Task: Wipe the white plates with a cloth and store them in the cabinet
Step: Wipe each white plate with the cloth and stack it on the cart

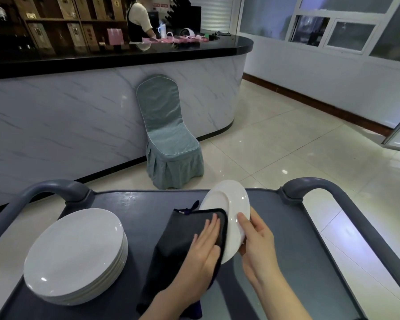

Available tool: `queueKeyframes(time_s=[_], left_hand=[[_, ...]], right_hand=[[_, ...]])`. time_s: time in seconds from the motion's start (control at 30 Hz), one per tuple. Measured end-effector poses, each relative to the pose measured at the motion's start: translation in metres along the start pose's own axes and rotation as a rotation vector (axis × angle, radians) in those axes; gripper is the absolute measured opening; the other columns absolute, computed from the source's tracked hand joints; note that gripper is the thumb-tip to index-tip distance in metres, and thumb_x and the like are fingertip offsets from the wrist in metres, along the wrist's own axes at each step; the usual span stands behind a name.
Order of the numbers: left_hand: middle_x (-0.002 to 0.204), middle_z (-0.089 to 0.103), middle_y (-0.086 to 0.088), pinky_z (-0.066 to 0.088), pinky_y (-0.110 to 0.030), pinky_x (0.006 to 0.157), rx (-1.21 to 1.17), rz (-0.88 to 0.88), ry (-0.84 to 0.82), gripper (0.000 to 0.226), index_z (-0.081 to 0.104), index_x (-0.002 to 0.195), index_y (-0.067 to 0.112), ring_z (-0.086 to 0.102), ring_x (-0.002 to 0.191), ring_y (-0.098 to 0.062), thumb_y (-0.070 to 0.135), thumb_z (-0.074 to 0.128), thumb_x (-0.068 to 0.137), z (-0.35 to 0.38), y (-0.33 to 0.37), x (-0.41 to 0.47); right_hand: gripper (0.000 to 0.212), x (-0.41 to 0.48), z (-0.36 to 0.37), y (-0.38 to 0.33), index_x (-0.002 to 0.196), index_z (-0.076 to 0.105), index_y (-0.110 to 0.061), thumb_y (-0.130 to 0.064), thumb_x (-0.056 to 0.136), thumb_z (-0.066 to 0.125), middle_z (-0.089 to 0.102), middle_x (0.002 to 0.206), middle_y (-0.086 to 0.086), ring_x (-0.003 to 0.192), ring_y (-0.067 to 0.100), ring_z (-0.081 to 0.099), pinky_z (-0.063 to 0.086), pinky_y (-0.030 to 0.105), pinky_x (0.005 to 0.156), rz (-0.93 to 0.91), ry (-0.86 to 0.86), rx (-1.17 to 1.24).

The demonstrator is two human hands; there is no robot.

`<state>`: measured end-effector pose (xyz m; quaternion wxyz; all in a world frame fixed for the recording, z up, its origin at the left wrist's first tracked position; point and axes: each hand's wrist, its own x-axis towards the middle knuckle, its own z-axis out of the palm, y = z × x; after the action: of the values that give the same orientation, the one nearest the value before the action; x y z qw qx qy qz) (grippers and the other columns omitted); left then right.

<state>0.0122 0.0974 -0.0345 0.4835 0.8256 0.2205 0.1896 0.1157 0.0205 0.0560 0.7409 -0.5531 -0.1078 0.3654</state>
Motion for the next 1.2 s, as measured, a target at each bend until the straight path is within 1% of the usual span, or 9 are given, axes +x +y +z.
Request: queueKeyframes(time_s=[0.23,0.33,0.47,0.67,0.87,0.97,1.03,1.1,1.2], left_hand=[[0.146,0.01,0.047,0.004,-0.014,0.118,-0.141,-0.124,0.086,0.049,0.013,0.136,0.059,0.004,0.147,0.005,0.023,0.027,0.107,-0.014,-0.002,0.034],[0.153,0.008,0.036,-0.001,-0.031,0.123,-0.14,-0.134,0.102,0.047,0.012,0.14,0.054,0.001,0.147,0.006,0.027,0.027,0.104,-0.015,-0.008,0.022],[0.149,0.002,0.047,-0.006,-0.023,0.116,-0.08,-0.045,-0.02,0.058,0.008,0.145,0.052,-0.004,0.144,0.012,0.027,0.024,0.096,0.013,0.017,-0.001],[0.161,-0.001,0.021,0.006,-0.028,0.122,0.095,0.084,-0.031,0.049,0.016,0.154,0.025,0.0,0.149,-0.002,0.017,0.02,0.105,0.035,0.033,0.016],[0.163,0.013,0.009,0.005,-0.035,0.123,0.083,-0.287,-0.06,0.051,0.017,0.155,0.029,0.002,0.149,-0.008,0.036,0.03,0.106,0.025,0.016,0.036],[0.149,0.044,0.0,0.029,-0.023,0.11,-0.016,-0.389,0.224,0.043,0.046,0.143,0.023,0.042,0.134,-0.012,0.034,0.047,0.102,0.021,0.036,0.032],[0.128,0.063,0.001,0.047,-0.033,0.1,-0.372,-0.436,0.33,0.029,0.053,0.128,0.039,0.061,0.113,-0.014,0.04,0.05,0.099,0.016,0.06,0.029],[0.112,0.072,0.002,0.059,-0.042,0.08,-0.723,-0.426,0.312,0.03,0.051,0.124,0.05,0.071,0.1,-0.024,0.054,0.052,0.094,0.008,0.077,0.024],[0.111,0.072,0.005,0.059,-0.039,0.065,-0.761,-0.398,0.377,0.045,0.05,0.123,0.055,0.073,0.094,-0.028,0.053,0.065,0.081,-0.001,0.09,0.009]], right_hand=[[0.027,-0.006,-0.006,0.006,0.113,0.074,-0.021,-0.01,0.098,0.054,0.077,0.104,0.005,0.085,0.015,0.073,0.056,0.023,0.062,0.029,-0.023,0.002],[0.027,-0.002,-0.006,-0.004,0.111,0.075,-0.022,-0.01,0.098,0.055,0.077,0.101,0.002,0.08,0.01,0.071,0.055,0.021,0.059,-0.01,-0.016,0.01],[0.027,-0.002,-0.016,-0.009,0.104,0.076,-0.021,-0.007,0.099,0.053,0.077,0.091,0.0,0.073,0.009,0.069,0.052,0.019,0.054,-0.04,0.058,0.022],[0.034,-0.015,-0.042,-0.011,0.101,0.078,-0.026,-0.006,0.1,0.051,0.077,0.101,0.003,0.089,0.016,0.073,0.052,0.031,0.073,-0.085,0.084,-0.02],[0.032,-0.018,-0.07,-0.019,0.123,0.068,-0.023,-0.007,0.1,0.052,0.074,0.117,-0.004,0.11,0.015,0.068,0.053,0.037,0.092,-0.188,0.062,-0.116],[0.034,-0.019,-0.08,-0.022,0.116,0.071,-0.033,-0.008,0.1,0.054,0.073,0.114,-0.011,0.108,0.005,0.067,0.051,0.021,0.086,-0.315,-0.013,-0.269],[0.034,-0.019,-0.082,-0.021,0.117,0.069,-0.04,-0.013,0.1,0.056,0.071,0.116,-0.018,0.11,0.0,0.065,0.048,0.015,0.088,-0.409,-0.11,-0.432],[0.04,-0.023,-0.079,-0.015,0.126,0.064,-0.045,-0.015,0.1,0.057,0.069,0.12,-0.021,0.113,-0.001,0.063,0.05,0.019,0.092,-0.484,-0.265,-0.631],[0.047,-0.028,-0.074,0.0,0.126,0.067,-0.031,-0.006,0.087,0.066,0.071,0.12,-0.013,0.106,0.005,0.068,0.055,0.025,0.088,-0.876,-0.334,-1.039]])
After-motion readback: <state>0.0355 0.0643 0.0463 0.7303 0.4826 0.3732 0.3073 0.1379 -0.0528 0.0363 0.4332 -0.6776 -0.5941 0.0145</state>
